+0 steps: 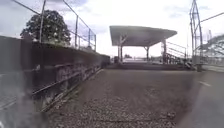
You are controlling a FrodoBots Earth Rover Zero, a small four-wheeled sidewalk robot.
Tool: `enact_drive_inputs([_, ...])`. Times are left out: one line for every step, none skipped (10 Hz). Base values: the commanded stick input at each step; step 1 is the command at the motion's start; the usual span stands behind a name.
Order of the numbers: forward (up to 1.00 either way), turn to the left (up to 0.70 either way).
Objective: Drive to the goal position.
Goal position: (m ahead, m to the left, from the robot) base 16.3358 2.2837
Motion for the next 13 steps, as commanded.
enact_drive_inputs([0.5,0.0])
enact_drive_inputs([0.5,0.0])
enact_drive_inputs([0.5,0.0])
enact_drive_inputs([0.5,0.0])
enact_drive_inputs([0.5,0.0])
enact_drive_inputs([0.5,0.0])
enact_drive_inputs([0.5,0.0])
enact_drive_inputs([0.5,0.0])
enact_drive_inputs([0.5,0.0])
enact_drive_inputs([0.5,0.0])
enact_drive_inputs([0.5,0.0])
enact_drive_inputs([0.5,0.0])
enact_drive_inputs([0.5,0.0])
